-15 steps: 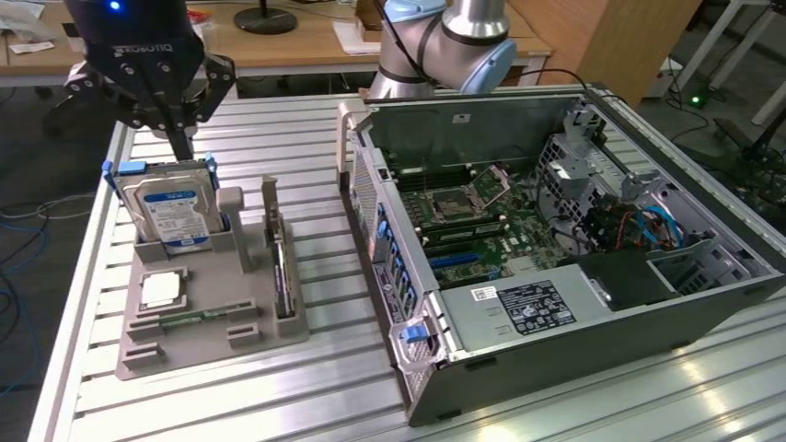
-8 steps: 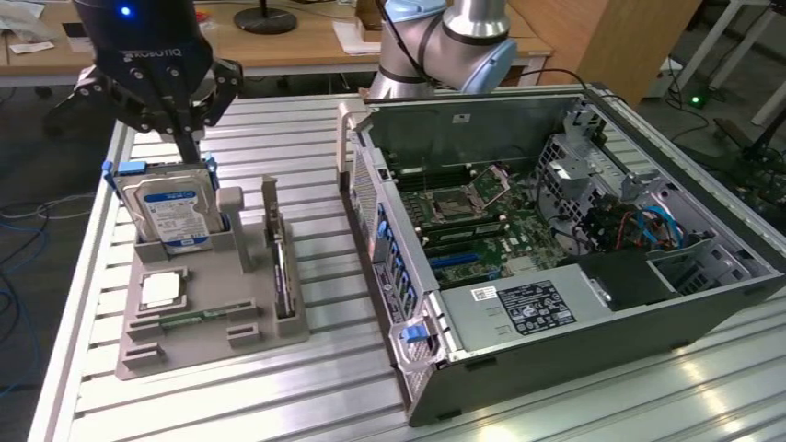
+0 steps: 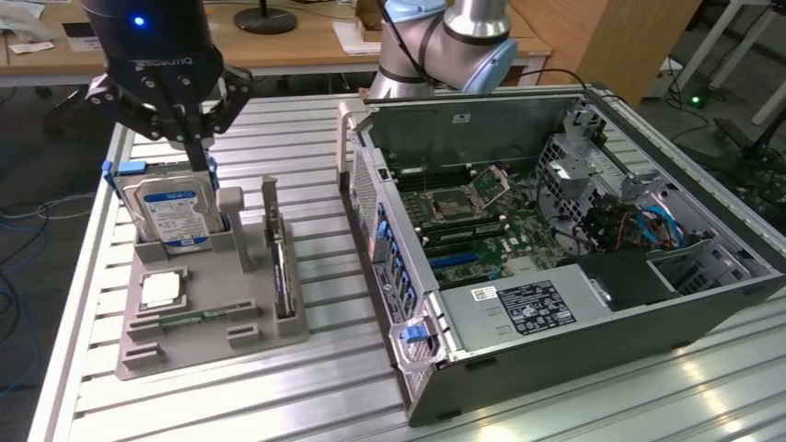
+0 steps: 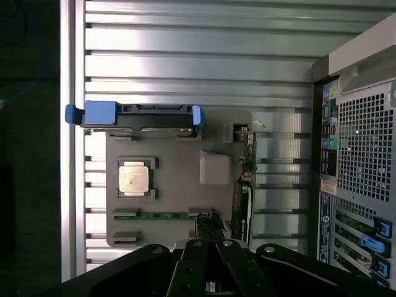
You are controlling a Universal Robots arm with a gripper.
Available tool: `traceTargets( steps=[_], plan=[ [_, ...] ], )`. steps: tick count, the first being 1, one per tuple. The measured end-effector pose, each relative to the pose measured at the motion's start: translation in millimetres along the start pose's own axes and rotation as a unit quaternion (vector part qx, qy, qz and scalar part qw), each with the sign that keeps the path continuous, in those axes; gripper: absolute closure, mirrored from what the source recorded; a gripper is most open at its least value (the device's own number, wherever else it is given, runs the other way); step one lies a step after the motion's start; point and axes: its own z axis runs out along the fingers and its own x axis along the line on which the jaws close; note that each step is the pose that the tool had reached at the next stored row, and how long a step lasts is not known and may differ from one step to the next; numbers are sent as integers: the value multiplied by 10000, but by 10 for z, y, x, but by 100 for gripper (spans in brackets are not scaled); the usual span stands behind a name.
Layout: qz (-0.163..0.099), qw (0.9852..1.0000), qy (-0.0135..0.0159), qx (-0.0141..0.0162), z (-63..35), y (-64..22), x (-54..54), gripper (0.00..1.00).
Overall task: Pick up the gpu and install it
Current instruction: 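Pick up the gpu and move the gpu toward the slot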
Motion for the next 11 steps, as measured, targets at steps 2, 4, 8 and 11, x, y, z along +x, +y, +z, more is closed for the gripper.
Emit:
traceTargets(
  steps=[2,4,8,11],
  plan=[
    [-9,10000,1,0,15,-1,-51,89],
    [-22,10000,0,-3,30,-4,-67,89],
    [-27,10000,1,-27,63,-84,-72,89],
    [-28,10000,1,-31,87,-215,-73,89]
  ],
)
